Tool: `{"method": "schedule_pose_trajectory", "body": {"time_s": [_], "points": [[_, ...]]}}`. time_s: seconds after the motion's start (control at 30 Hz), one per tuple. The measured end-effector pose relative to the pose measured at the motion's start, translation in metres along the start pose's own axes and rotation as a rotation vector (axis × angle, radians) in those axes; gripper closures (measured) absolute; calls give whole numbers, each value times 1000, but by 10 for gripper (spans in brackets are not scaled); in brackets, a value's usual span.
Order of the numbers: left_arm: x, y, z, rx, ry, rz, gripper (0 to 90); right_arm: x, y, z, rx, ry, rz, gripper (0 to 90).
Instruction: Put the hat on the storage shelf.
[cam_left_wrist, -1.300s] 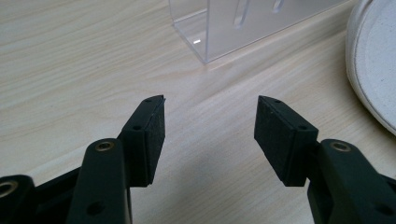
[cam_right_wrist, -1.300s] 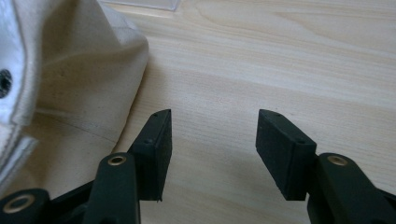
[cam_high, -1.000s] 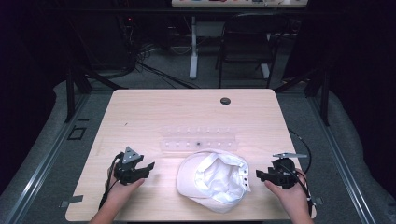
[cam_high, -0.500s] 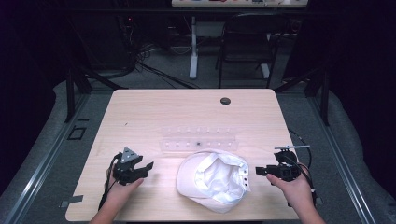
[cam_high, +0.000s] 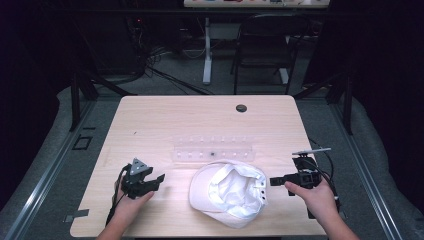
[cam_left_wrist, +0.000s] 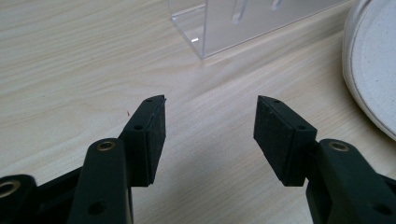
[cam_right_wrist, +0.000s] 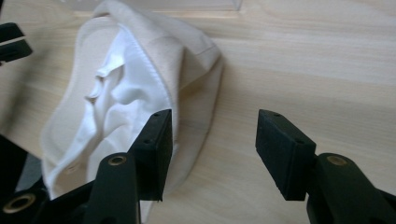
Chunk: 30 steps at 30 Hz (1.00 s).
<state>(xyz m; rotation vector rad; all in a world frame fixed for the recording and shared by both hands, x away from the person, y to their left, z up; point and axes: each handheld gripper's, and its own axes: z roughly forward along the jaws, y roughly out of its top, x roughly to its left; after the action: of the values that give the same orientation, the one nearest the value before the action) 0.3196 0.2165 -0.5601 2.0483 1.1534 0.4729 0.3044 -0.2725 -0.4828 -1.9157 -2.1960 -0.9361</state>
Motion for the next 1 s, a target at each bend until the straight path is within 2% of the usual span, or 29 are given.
{"method": "schedule_pose_trajectory", "body": {"time_s": [0.17,0.5,0.53,0.6,0.67,0.7,1.0], "points": [[-1,0,1,6,0,3,442,8,-2,4,45,70,12,450],[-2,0,2,15,1,10,442,19,-4,25,90,93,4,455],[-2,0,2,14,3,9,441,21,-4,27,76,91,17,455],[-1,0,2,13,5,9,442,22,-3,30,94,95,2,454],[-1,0,2,13,4,9,442,23,-4,35,87,96,18,455],[-1,0,2,14,4,10,442,22,-4,35,111,99,1,455],[-2,0,3,17,1,18,441,23,-8,51,141,130,36,468]]}}
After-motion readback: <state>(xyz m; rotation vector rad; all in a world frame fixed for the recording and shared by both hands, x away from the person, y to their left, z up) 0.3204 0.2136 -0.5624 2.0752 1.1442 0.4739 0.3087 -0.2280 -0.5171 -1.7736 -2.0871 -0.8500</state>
